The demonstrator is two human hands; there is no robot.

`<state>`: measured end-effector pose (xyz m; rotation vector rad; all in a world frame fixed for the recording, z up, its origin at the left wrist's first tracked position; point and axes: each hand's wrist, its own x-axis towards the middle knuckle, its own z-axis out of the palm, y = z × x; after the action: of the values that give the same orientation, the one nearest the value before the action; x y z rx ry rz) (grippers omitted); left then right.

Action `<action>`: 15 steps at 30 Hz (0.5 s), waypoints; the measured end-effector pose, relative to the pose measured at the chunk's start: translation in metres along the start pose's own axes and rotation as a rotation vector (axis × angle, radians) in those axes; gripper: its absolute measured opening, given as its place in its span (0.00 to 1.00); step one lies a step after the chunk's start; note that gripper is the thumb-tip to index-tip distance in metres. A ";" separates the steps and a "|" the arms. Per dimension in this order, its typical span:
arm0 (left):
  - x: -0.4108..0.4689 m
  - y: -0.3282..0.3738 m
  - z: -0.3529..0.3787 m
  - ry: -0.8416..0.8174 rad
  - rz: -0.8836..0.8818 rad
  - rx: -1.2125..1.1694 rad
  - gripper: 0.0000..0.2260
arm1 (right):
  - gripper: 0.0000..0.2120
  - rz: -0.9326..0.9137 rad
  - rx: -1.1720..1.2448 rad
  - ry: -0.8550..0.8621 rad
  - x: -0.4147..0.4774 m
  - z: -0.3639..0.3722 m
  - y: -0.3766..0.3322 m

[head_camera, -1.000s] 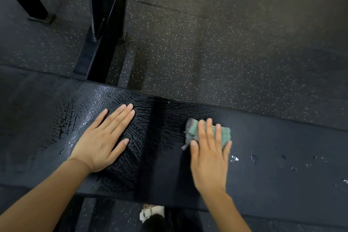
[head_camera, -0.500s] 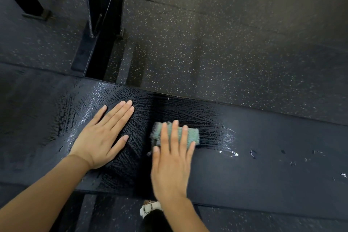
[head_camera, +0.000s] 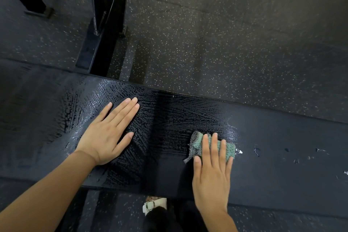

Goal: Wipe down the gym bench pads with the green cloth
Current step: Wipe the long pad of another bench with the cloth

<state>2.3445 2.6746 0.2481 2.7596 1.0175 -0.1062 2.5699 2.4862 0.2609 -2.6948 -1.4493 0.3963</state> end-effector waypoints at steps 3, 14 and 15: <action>0.000 0.000 0.001 0.001 0.001 -0.002 0.30 | 0.27 0.093 0.061 0.016 -0.003 0.006 -0.014; 0.001 -0.001 0.000 0.002 0.004 -0.008 0.30 | 0.29 -0.168 0.004 -0.061 -0.032 0.017 -0.102; 0.000 -0.001 0.000 0.002 0.005 -0.008 0.30 | 0.29 -0.190 -0.001 -0.064 -0.033 0.017 -0.100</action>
<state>2.3442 2.6755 0.2476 2.7554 1.0086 -0.0984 2.4669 2.5137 0.2682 -2.5364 -1.7038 0.4726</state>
